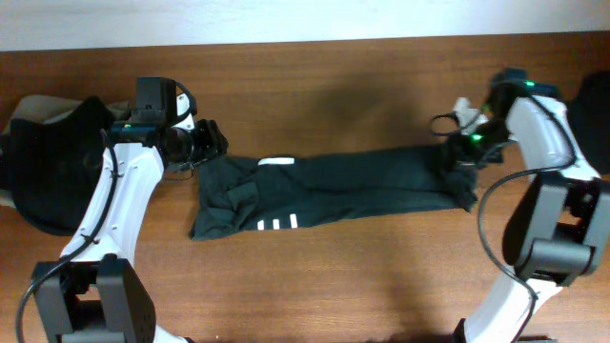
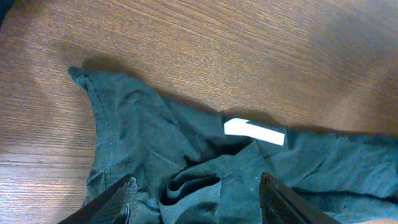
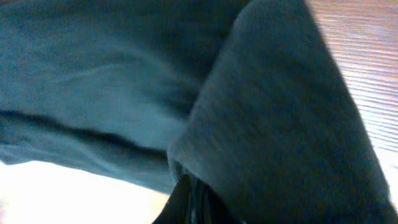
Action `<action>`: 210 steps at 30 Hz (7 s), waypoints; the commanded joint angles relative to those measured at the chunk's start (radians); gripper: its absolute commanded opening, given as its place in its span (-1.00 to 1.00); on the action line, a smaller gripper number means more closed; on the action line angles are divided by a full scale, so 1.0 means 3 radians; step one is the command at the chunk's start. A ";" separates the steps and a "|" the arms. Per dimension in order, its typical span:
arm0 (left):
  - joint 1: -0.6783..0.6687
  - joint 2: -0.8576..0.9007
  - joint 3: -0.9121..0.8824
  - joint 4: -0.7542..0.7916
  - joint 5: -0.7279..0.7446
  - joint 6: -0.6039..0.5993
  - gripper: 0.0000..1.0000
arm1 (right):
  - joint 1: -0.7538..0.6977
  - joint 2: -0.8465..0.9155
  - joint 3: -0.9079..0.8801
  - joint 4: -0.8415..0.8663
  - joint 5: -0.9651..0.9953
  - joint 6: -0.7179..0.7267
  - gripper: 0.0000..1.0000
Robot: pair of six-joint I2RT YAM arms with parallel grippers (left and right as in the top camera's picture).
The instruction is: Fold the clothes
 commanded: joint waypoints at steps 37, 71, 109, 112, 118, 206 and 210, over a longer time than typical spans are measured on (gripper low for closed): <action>-0.0001 0.0810 -0.0460 -0.0211 0.0014 0.0738 0.81 | 0.0779 -0.0097 0.0762 -0.0351 0.0511 0.0827 0.24; -0.1907 0.1357 0.1820 -0.1514 -0.0699 0.0628 -0.99 | 0.0603 -0.0097 0.0762 -0.0533 0.0833 0.0814 0.24; -0.0656 0.1417 0.0829 -0.0842 0.0065 0.0889 0.03 | 0.2598 -0.0078 -0.0099 0.0378 0.0324 0.0469 0.03; -0.0656 0.1417 0.0664 -0.0735 0.0064 0.0889 0.15 | 0.2544 -0.0078 -0.0243 0.0225 0.0645 0.0607 -0.92; -0.0655 0.1417 0.0456 -0.0682 0.0039 0.0889 0.14 | 0.2050 -0.0080 -0.0257 -0.0024 0.1457 0.1656 -0.73; 0.1621 0.2886 0.5948 -0.3025 -0.0173 0.0441 -0.99 | 0.0776 -0.0352 0.0342 -0.0415 0.0347 0.0651 0.97; 0.1858 0.2913 0.5946 -0.2988 -0.0324 0.0301 -0.99 | 0.0777 -0.0352 0.0342 -0.0415 0.0347 0.0656 0.97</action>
